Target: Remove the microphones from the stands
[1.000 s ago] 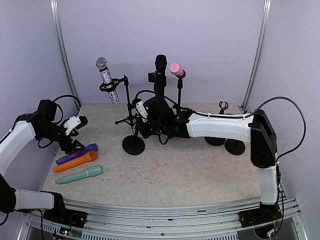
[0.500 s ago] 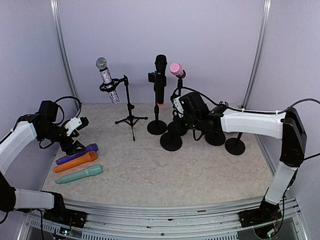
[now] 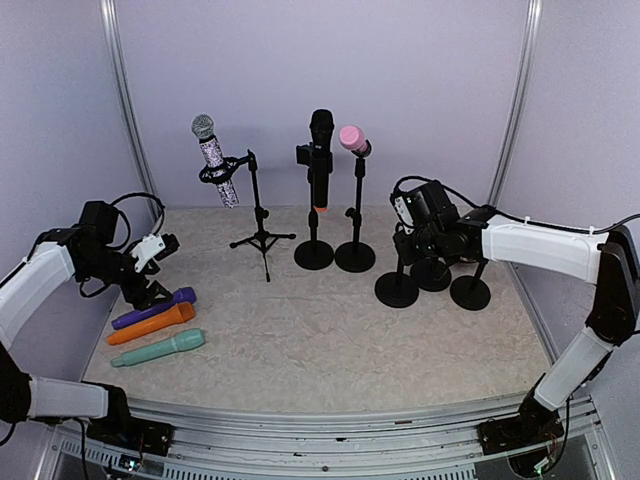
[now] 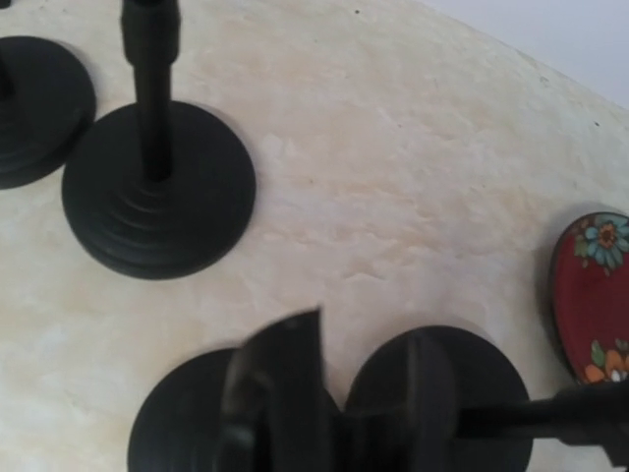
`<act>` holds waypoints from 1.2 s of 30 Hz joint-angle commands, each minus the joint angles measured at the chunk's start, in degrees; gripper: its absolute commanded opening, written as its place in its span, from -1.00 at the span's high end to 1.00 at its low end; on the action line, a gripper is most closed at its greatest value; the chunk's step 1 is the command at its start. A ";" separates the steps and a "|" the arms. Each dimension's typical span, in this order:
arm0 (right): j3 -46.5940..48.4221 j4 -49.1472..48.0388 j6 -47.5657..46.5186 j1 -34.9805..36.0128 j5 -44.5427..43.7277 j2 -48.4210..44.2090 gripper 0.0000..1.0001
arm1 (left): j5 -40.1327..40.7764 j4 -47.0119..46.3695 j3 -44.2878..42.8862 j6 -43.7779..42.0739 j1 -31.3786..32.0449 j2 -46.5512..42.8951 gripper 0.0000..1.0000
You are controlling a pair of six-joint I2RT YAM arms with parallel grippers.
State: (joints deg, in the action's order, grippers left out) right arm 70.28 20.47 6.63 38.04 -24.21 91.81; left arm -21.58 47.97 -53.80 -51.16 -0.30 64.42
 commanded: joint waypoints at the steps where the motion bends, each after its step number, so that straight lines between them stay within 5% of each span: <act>1: -0.45 0.68 -0.24 -1.30 -0.36 -2.38 0.79 | 0.34 -1.29 -0.25 1.29 0.64 0.19 -0.67; 3: -0.13 0.59 0.06 -1.30 0.37 -2.39 0.26 | 0.52 -1.20 -0.23 1.19 0.73 0.07 -0.90; 6: 1.29 0.38 0.69 -1.30 1.65 -2.62 -0.44 | 0.50 -0.85 -0.21 1.10 0.78 -0.18 -0.98; 11: 6.73 -1.76 0.41 -1.30 4.44 -4.61 -0.93 | 0.58 -1.04 -0.25 1.32 0.91 -0.36 -0.98; 15: 13.11 -4.64 -2.86 0.03 4.84 -4.38 -1.00 | 0.11 -1.51 -0.96 2.59 0.91 -0.11 -0.98; 23: 19.08 -16.22 -20.88 9.08 -8.83 0.34 -1.00 | -0.48 -1.45 -1.27 3.18 0.65 -0.16 -0.98; 36: 31.72 -30.15 -35.58 12.09 -18.98 13.24 -0.93 | -1.22 -0.39 -3.05 3.48 0.56 -0.09 -0.98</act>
State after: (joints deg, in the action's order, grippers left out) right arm 96.84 -2.55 -23.09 49.04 -37.28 100.95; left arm -21.50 47.62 -54.35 -48.21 0.19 64.51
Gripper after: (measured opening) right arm 0.992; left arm 0.988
